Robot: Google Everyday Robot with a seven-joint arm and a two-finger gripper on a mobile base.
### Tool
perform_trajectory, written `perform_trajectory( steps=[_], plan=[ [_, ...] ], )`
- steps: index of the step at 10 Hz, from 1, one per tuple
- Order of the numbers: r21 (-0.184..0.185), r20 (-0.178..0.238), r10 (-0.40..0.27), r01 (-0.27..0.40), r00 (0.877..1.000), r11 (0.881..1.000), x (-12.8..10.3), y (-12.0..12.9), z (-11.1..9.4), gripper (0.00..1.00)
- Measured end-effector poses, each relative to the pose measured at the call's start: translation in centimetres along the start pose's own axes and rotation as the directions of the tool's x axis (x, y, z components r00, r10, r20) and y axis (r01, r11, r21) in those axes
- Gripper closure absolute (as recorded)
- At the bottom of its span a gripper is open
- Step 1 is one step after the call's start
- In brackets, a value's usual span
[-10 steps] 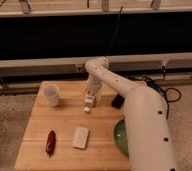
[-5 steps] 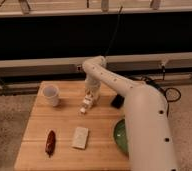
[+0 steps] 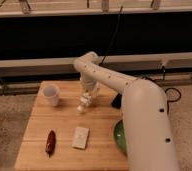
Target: Stand the bottle upright
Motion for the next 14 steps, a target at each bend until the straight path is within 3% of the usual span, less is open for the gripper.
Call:
perform_trajectory(
  steps=[1, 2, 4, 5, 6, 7, 10, 14],
  plan=[
    [0.005, -0.019, 0.027, -0.027, 0.999, 1.000, 0.0, 0.0, -0.5, 1.00],
    [0.017, -0.056, 0.114, -0.114, 0.992, 0.993, -0.2, 0.2, -1.3, 1.00],
    [0.030, -0.077, 0.213, -0.212, 0.974, 0.977, -0.4, 0.4, -1.8, 1.00],
    [0.038, -0.083, 0.283, -0.281, 0.955, 0.959, -0.2, 0.8, -2.1, 1.00],
    [0.047, -0.087, 0.359, -0.356, 0.929, 0.933, 0.0, 1.2, -2.3, 1.00],
    [0.053, -0.086, 0.385, -0.382, 0.919, 0.923, -0.1, 1.2, -2.7, 1.00],
    [0.067, -0.041, 0.443, -0.440, 0.895, 0.895, 0.2, 2.1, -4.0, 1.00],
    [0.101, 0.085, 0.484, -0.491, 0.871, 0.865, 0.3, 2.7, -5.4, 1.00]
  ],
)
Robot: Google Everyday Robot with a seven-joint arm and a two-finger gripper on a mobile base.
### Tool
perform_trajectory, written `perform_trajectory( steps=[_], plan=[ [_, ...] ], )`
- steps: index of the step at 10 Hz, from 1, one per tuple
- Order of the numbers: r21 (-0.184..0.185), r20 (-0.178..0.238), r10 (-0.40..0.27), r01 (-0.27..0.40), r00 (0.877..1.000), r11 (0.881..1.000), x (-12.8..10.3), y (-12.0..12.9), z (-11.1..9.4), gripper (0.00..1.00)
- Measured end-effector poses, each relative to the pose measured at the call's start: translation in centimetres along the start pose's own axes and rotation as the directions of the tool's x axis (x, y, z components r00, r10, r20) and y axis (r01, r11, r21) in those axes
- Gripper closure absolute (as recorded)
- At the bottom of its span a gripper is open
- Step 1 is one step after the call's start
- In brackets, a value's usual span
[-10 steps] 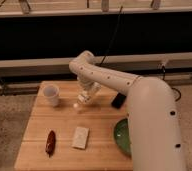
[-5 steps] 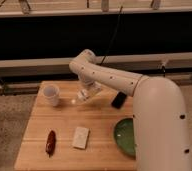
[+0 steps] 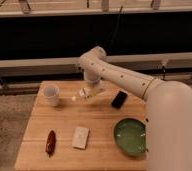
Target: Stand the bottle upright
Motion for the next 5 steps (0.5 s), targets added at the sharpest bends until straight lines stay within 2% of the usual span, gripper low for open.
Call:
perform_trajectory(
  steps=[1, 2, 3, 4, 5],
  plan=[
    [0.007, 0.025, 0.009, -0.009, 1.000, 1.000, 0.04, 0.10, -0.24, 1.00],
    [0.021, 0.089, 0.019, -0.021, 0.996, 1.000, -0.07, 0.18, -0.38, 1.00],
    [0.032, 0.154, 0.032, -0.038, 0.988, 0.999, 0.04, 0.38, -0.40, 1.00],
    [0.037, 0.200, 0.045, -0.053, 0.979, 0.998, 0.28, 0.66, -0.27, 1.00],
    [0.042, 0.255, 0.057, -0.070, 0.965, 0.997, 0.13, 0.97, 0.47, 1.00]
  ],
)
